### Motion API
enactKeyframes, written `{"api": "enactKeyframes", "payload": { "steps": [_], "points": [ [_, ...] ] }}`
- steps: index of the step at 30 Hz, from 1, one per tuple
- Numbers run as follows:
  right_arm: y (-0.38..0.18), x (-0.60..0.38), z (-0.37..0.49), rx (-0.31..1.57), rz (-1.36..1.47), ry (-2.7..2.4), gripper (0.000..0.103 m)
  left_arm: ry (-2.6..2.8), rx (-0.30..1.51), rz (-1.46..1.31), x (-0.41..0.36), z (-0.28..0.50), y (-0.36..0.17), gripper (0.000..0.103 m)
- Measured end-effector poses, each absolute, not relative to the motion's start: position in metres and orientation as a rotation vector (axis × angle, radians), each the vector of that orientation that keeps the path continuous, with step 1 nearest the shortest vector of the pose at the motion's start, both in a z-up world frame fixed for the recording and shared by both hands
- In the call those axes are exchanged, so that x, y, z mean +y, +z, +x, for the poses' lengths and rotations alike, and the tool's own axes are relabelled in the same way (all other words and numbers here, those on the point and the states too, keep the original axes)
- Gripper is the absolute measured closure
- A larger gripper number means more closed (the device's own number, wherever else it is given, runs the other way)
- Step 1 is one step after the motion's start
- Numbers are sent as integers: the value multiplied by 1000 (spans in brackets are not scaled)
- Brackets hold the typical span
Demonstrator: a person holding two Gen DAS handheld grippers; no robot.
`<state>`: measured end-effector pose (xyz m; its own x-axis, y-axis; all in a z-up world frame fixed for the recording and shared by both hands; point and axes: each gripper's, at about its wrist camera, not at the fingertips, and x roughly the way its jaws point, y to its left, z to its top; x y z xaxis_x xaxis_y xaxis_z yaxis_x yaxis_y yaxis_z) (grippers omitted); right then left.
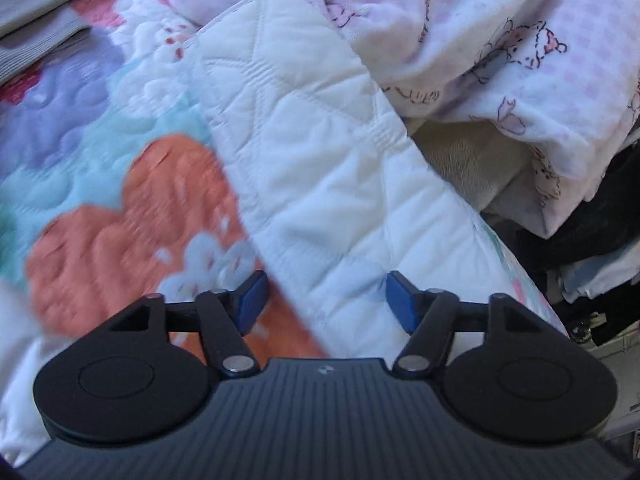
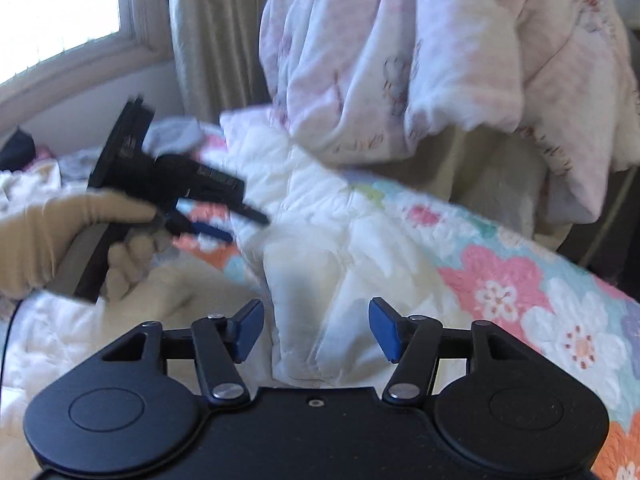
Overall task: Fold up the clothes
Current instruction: 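Grasp the white coat sleeve with the left gripper and fold it across the body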
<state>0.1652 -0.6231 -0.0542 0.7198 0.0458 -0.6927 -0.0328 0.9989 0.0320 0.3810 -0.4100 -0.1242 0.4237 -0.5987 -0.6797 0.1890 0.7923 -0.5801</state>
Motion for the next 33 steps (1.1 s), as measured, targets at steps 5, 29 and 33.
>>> {"api": "enactKeyframes", "payload": {
  "steps": [5,29,33],
  "points": [
    [-101,-640,173,897,140,37,39,-508,983,-478,-419,391,-131,37],
    [-24,-671,-102,784,831,-76,38,-1303,346,-213,-413,164,49,92],
    [-20,-655,-150,754,856,-117,38,-1404,433,-140,-417,112,32,92]
  ]
}}
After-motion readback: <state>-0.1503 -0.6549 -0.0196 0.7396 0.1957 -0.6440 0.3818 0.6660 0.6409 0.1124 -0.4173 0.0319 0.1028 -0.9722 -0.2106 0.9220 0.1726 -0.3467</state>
